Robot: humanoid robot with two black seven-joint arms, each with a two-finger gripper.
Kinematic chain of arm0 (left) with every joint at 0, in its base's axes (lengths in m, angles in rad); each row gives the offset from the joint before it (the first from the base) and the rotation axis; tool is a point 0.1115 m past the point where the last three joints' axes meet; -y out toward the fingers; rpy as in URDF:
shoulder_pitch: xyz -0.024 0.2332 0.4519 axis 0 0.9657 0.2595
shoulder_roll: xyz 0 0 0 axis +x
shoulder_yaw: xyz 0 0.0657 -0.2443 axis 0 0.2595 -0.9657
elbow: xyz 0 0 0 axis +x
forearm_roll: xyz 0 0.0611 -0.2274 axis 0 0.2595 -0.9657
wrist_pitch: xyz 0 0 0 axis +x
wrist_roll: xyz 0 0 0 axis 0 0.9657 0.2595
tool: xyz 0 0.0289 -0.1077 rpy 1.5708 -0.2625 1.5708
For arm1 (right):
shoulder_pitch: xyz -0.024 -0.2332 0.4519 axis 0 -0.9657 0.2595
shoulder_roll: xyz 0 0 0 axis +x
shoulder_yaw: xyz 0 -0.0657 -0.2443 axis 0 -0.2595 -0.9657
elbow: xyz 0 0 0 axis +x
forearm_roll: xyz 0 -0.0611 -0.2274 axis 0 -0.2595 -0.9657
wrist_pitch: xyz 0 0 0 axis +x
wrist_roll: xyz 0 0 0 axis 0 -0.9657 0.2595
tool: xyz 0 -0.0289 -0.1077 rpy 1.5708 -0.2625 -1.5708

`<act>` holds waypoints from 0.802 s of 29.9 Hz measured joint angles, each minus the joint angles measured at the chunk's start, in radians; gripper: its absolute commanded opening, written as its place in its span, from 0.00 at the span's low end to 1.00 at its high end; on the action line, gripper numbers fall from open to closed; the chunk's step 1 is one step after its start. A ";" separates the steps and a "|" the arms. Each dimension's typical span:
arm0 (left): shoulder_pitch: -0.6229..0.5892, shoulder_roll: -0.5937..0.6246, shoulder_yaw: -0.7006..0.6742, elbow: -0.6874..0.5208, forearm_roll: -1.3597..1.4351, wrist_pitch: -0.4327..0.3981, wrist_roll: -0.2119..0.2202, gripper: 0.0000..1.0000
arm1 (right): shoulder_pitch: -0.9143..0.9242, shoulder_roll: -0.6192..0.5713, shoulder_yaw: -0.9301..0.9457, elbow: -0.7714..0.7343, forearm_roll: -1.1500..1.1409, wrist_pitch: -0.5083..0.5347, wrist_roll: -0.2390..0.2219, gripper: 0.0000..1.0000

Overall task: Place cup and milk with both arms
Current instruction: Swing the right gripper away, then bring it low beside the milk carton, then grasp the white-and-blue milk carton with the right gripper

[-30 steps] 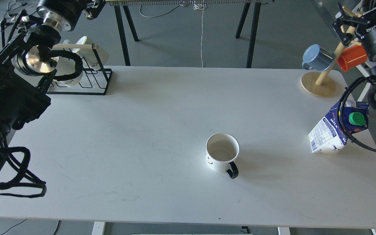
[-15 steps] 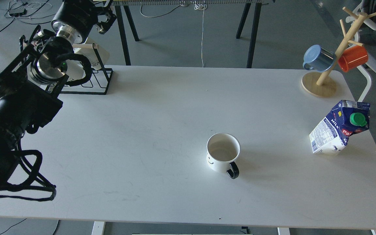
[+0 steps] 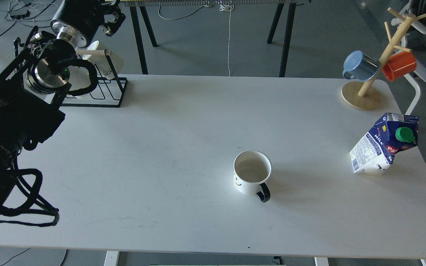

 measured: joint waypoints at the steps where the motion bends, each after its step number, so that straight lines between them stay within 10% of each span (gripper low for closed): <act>1: 0.000 0.000 0.000 0.000 0.000 0.000 0.000 0.99 | -0.044 0.013 -0.001 0.006 0.002 0.000 0.000 0.98; 24: -0.007 0.012 0.013 0.000 0.011 0.001 0.013 1.00 | -0.053 0.338 -0.232 0.071 -0.119 0.000 0.005 0.96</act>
